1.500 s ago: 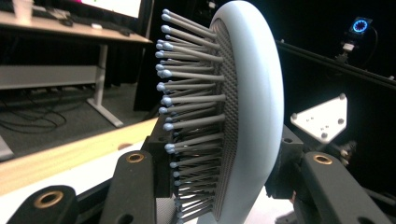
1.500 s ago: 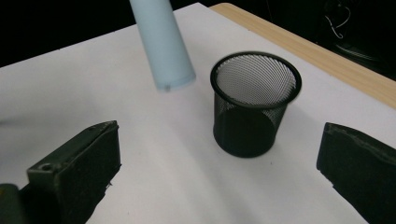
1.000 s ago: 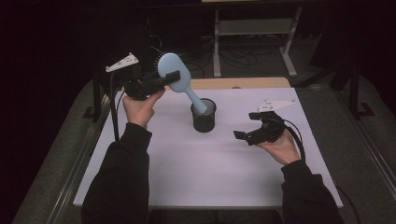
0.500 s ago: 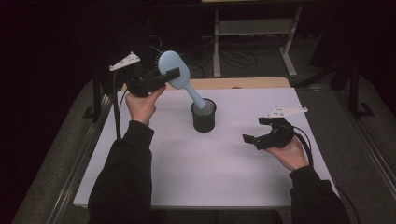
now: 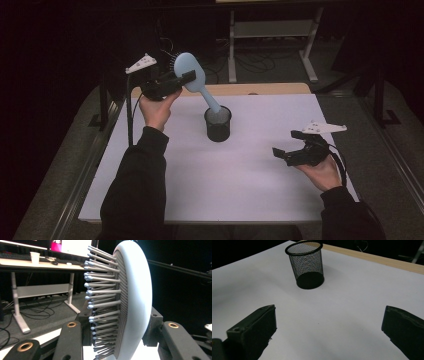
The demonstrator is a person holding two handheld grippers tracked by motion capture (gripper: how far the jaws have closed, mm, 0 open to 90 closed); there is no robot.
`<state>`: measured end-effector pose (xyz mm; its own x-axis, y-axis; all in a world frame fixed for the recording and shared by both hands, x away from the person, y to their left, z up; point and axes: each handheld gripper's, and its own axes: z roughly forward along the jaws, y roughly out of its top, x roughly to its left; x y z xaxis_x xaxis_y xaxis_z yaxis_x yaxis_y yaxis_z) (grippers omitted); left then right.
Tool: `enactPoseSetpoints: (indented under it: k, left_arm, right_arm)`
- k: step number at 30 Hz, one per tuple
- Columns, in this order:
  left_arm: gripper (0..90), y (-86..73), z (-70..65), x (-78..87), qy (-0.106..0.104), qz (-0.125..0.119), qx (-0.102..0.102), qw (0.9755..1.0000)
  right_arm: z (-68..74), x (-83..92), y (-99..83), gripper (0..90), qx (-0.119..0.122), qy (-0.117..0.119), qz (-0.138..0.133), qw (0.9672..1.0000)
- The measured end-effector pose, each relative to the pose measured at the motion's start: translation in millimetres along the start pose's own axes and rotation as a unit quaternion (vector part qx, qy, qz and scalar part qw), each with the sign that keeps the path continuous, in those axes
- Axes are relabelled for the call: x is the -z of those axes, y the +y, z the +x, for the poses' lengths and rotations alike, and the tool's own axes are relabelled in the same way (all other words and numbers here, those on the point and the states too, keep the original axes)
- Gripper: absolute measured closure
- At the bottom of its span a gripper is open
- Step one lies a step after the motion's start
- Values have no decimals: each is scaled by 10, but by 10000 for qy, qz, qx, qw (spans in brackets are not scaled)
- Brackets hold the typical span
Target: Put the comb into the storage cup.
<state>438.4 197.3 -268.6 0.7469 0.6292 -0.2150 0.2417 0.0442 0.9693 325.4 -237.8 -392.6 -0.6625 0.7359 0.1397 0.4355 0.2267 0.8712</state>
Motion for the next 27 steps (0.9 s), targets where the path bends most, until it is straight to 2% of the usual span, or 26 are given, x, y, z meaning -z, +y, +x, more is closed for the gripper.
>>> enactPoseSetpoints:
  k: [5,10,13,16,21,27]
  left_arm:
    - [549,-51,7,-98,58,121,-93,9999]
    - [549,-79,17,-175,53,153,-90,9998]
    - [546,-102,32,-208,8,164,-108,9998]
    - [547,-128,46,-239,28,248,-94,9996]
    - [546,-181,35,-306,52,455,-210,9987]
    - [544,-244,48,-368,21,558,-218,9982]
  right_arm:
    - [-21,93,-106,0,35,-109,-73,9999]
    - [-43,144,-197,0,10,-146,-63,9999]
    - [-50,152,-237,0,15,-173,-7,9998]
    - [-52,157,-268,0,25,-213,29,9998]
    - [-39,152,-298,0,66,-220,93,9997]
    - [-30,139,-317,0,113,-284,127,9995]
